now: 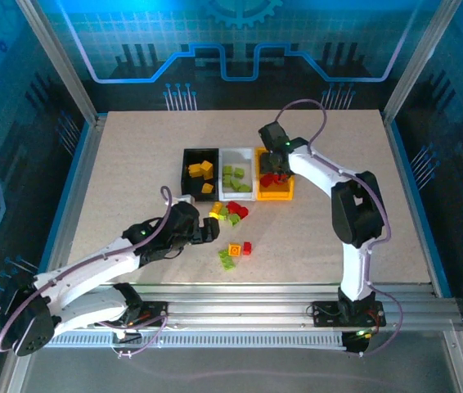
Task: Sort the legos into containers by color
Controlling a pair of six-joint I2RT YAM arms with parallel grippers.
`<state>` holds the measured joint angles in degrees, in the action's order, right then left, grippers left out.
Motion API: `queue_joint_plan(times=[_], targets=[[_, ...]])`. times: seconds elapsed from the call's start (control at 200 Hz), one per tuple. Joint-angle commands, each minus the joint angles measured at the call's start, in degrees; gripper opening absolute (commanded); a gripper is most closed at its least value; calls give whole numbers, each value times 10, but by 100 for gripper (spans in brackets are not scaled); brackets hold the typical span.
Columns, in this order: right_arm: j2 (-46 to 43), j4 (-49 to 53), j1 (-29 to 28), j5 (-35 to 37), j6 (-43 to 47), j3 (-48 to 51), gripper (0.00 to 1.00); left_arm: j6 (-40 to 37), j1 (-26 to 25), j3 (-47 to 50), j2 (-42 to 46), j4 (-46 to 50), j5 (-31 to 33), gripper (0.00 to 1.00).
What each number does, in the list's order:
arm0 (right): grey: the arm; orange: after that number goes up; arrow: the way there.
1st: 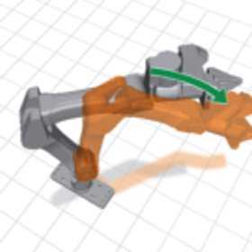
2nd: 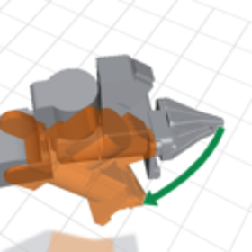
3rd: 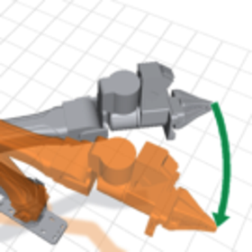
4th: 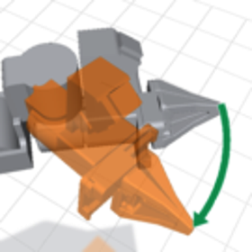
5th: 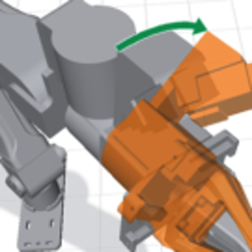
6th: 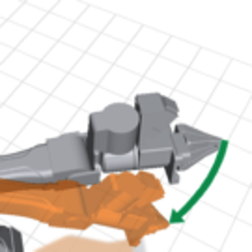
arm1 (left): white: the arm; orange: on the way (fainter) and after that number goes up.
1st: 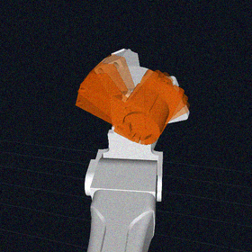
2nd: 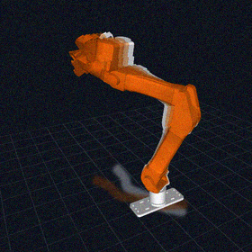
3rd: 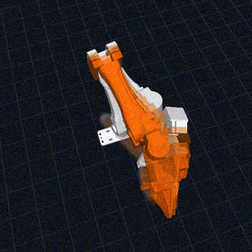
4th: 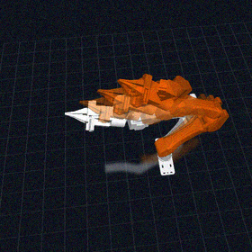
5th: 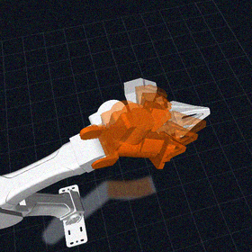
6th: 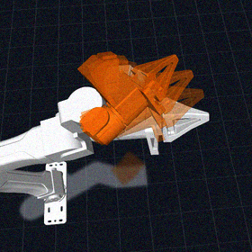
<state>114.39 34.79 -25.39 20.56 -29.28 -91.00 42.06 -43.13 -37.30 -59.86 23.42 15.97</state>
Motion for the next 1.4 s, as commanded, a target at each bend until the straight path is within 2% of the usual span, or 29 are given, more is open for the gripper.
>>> queue_joint_plan(times=[0.0, 0.235, 0.51, 0.69, 0.851, 1.196, 1.336, 1.396], targets=[[-20, 12, 2, -3, -4, -24, 71, -18, 2, 0, -15, -9, -37, 99], [-138, -26, -42, -21, 1, 82, 75, -27, 1, -15, -46, -8, -51, 99], [-259, -30, -152, -64, 14, 253, 78, -30, 2, -22, -26, 8, -31, 99], [-262, -28, -226, -120, 16, 319, 80, -27, 4, -11, -16, 11, -25, 99], [-233, -56, -251, -142, 2, 345, 80, -23, 6, -4, -17, 11, -23, 99], [-180, -68, -262, -144, 0, 343, 67, -20, 7, 3, -16, 15, -21, 99], [-169, -67, -271, -150, -1, 349, 57, -21, 9, 3, -21, 10, -23, 99], [-167, -68, -272, -151, -5, 353, 49, -21, 9, 3, -24, 8, -25, 99]])
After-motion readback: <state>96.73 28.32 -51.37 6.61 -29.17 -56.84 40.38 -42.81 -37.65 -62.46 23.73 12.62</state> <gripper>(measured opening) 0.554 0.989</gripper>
